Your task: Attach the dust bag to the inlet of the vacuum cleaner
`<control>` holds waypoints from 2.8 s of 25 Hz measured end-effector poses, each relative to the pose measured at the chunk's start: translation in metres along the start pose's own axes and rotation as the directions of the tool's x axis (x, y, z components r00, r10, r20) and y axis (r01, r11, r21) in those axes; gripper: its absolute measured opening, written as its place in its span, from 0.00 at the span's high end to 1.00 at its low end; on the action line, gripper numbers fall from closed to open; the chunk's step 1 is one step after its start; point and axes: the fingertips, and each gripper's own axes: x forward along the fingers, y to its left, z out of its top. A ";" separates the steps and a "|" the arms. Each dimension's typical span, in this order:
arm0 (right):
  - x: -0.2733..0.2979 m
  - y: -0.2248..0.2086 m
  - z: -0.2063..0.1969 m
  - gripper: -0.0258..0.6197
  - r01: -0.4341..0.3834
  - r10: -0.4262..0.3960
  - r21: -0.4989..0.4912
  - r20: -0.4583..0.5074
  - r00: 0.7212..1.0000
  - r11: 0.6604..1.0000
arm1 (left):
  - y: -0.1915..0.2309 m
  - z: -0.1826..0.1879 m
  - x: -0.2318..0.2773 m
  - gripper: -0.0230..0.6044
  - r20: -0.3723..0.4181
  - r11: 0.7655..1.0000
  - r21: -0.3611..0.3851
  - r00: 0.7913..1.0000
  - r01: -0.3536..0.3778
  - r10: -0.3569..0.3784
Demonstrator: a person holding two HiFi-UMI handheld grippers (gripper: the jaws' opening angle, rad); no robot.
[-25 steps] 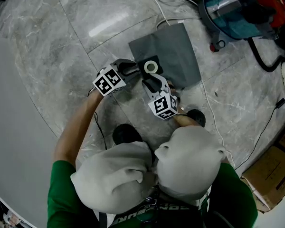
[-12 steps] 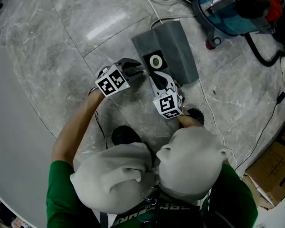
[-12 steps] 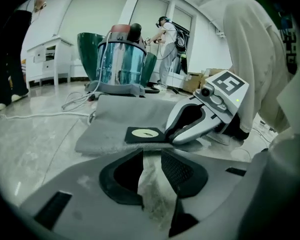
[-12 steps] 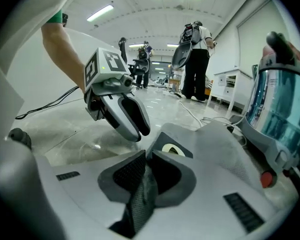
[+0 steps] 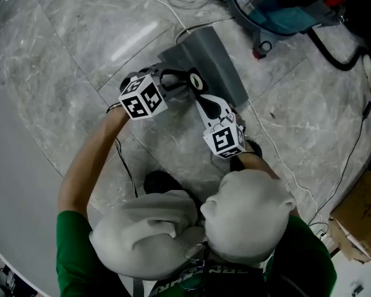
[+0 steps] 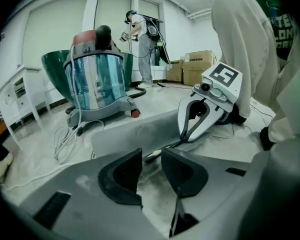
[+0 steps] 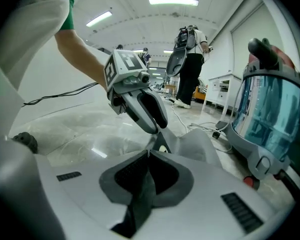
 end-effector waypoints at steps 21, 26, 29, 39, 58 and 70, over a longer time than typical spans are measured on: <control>-0.016 -0.043 -0.003 0.94 -0.017 -0.006 0.239 0.095 0.995 0.971 | 0.018 0.024 0.034 0.83 -0.140 0.993 0.054 0.985 0.106 -0.097; -0.010 -0.053 -0.010 0.94 0.046 -0.068 0.280 0.070 0.995 0.959 | 0.021 0.028 0.037 0.83 -0.128 0.995 0.030 0.988 0.096 -0.091; -0.008 -0.056 -0.012 0.94 0.080 -0.108 0.327 0.067 0.992 0.942 | 0.022 0.028 0.039 0.83 -0.136 0.996 0.037 0.988 0.085 -0.079; -0.029 -0.073 0.002 0.94 0.009 -0.038 0.230 0.121 0.992 0.973 | 0.021 0.055 0.028 0.83 -0.096 0.994 0.081 0.993 0.074 -0.066; -0.135 -0.147 0.090 0.94 -0.060 0.038 0.066 0.293 0.955 0.996 | 0.046 0.205 -0.025 0.89 0.031 0.952 0.288 0.992 0.106 -0.120; -0.123 -0.156 0.108 0.94 -0.137 0.117 0.062 0.255 0.960 0.989 | 0.057 0.195 -0.035 0.91 0.062 0.953 0.230 0.974 0.200 -0.219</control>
